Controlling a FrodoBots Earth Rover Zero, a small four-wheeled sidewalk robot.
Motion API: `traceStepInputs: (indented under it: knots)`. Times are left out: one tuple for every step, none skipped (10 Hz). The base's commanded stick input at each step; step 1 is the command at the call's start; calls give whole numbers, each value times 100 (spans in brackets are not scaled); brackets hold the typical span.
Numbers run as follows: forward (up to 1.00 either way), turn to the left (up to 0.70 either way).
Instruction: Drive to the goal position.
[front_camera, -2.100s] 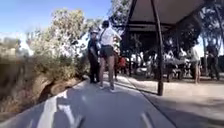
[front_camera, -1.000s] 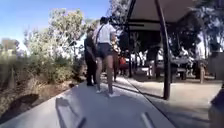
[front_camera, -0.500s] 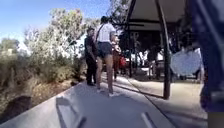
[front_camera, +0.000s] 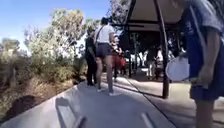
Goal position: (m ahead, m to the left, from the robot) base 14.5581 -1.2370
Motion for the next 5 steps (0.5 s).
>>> traceStepInputs:
  knots:
    - [0, -100]
    - [0, -100]
    - [0, -100]
    - [0, -100]
    - [0, -100]
